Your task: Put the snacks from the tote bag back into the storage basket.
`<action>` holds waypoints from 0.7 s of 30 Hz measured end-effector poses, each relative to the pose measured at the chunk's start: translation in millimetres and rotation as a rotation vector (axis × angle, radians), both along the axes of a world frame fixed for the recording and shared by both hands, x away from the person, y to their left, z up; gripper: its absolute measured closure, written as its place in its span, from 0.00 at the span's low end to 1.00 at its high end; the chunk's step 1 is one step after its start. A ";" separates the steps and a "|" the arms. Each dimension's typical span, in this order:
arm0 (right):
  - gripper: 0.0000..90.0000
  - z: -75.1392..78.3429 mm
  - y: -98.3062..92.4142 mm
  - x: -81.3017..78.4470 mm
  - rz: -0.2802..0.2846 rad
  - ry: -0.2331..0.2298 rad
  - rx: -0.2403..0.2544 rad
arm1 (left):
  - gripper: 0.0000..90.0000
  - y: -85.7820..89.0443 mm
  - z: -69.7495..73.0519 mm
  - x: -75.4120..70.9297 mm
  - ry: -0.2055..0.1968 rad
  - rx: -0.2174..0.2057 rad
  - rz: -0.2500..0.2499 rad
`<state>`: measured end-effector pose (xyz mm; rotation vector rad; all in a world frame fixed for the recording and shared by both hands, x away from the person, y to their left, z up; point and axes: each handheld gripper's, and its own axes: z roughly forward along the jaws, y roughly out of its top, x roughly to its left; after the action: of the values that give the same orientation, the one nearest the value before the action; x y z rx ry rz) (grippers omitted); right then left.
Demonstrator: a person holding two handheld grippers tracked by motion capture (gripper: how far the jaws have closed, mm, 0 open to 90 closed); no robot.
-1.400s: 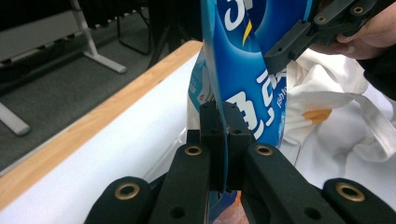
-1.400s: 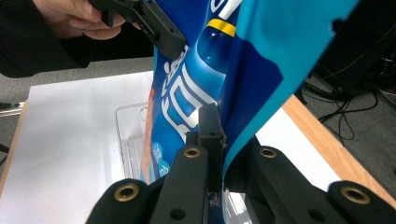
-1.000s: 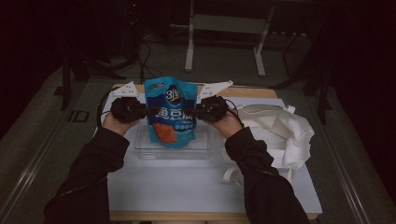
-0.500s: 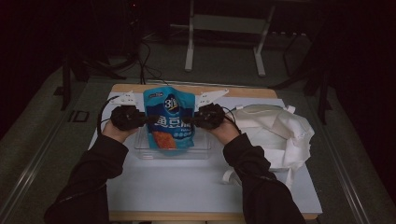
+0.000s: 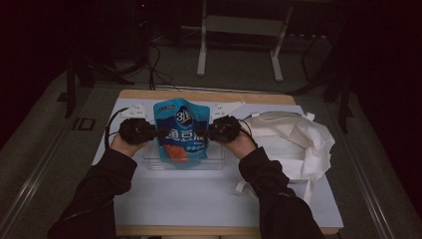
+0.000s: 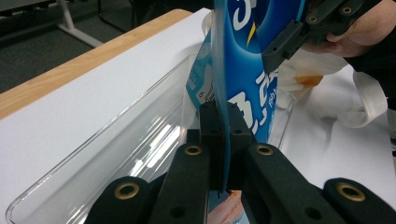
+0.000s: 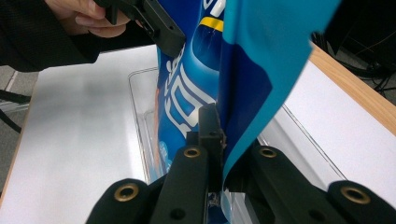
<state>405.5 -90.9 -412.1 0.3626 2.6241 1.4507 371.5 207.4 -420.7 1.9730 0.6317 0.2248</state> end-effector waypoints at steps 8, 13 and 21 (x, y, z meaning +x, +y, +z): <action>0.96 -0.7 -0.8 -1.7 0.007 -0.003 0.001 | 0.99 0.9 -2.5 -8.7 -0.008 -0.007 0.009; 0.92 0.9 -2.4 -1.7 0.014 -0.004 0.005 | 0.97 1.0 -4.3 -15.8 -0.023 -0.018 0.014; 0.75 4.7 -7.3 -2.4 0.002 0.009 0.049 | 0.80 -0.2 -2.6 -19.3 -0.017 -0.022 0.042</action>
<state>403.2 -98.2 -407.4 0.3726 2.5998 1.5198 352.2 207.2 -423.3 1.9361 0.6627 0.2587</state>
